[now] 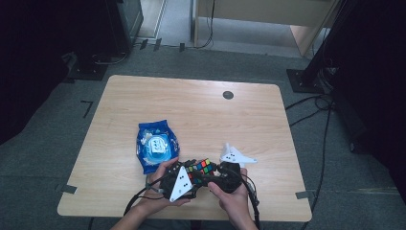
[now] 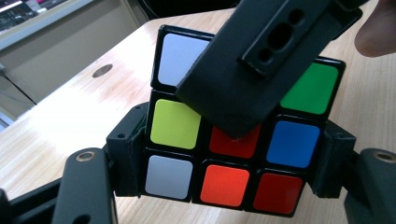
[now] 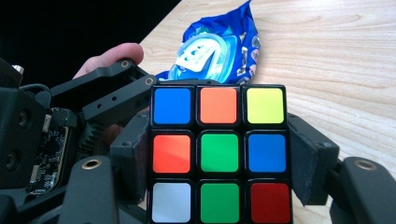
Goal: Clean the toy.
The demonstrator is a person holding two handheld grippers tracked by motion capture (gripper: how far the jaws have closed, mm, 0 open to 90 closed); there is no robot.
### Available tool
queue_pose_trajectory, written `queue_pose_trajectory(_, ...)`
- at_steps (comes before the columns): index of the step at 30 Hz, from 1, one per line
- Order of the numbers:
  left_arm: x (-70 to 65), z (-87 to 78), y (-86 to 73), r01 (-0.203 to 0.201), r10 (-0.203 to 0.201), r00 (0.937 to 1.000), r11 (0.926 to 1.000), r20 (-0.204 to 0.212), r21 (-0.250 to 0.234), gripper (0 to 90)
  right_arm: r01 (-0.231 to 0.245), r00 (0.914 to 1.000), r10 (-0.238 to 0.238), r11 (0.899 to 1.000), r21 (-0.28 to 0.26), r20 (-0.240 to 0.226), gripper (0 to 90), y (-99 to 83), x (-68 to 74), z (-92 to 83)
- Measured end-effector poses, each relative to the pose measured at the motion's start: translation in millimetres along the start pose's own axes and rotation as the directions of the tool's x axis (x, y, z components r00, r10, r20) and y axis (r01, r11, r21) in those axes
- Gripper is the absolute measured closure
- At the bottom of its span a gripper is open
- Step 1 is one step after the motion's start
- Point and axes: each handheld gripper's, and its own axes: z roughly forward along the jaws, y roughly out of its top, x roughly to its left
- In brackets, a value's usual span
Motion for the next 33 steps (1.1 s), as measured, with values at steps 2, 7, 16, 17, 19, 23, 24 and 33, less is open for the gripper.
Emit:
queue_pose_trajectory(2,2.1,-1.3,0.2,0.018,-0.018,0.9997,0.9998,-0.016,-0.005,32.8,0.006,0.9999,-0.006,1.0,-0.009,-0.009,33.6,0.8,-0.8,-1.2)
queue_pose_trajectory(7,24.7,-7.8,-6.7,0.142,-0.142,0.9887,0.9899,-0.048,-0.008,33.3,0.053,0.9981,-0.057,0.993,-0.104,-0.026,25.8,10.7,-11.2,-23.9)
queue_pose_trajectory(16,38.5,-15.5,-10.8,0.2,-0.201,0.9785,0.9795,-0.047,-0.019,33.4,0.118,0.9629,-0.093,0.99,-0.083,0.253,33.8,8.3,-69.4,-34.4)
queue_pose_trajectory(17,38.4,-15.3,-11.1,0.2,-0.2,0.9788,0.9798,-0.045,-0.014,33.4,0.129,0.9557,-0.111,0.99,-0.049,0.273,36.1,6.2,-74.6,-31.2)
queue_pose_trajectory(19,38.3,-14.7,-11.7,0.205,-0.205,0.978,0.9787,-0.038,-0.012,33.4,0.155,0.9413,-0.156,0.988,0.027,0.3,38.4,2.2,-81.7,-26.0)
queue_pose_trajectory(23,39.5,-14.8,-14.4,0.221,-0.222,0.9747,0.9751,-0.029,-0.01,33.4,0.188,0.9485,-0.192,0.981,0.038,0.252,36.2,-1.4,-87.7,-32.4)
queue_pose_trajectory(24,39.9,-15.0,-14.9,0.223,-0.223,0.9744,0.9748,-0.029,-0.007,33.4,0.213,0.9474,-0.215,0.977,0.035,0.237,33.1,-1.9,-88.4,-36.3)
queue_pose_trajectory(33,40.0,-14.6,-15.9,0.232,-0.232,0.9727,0.9728,-0.015,0.0,33.4,0.346,0.9196,-0.366,0.927,0.146,0.143,20.2,-14.4,-96.0,-40.7)
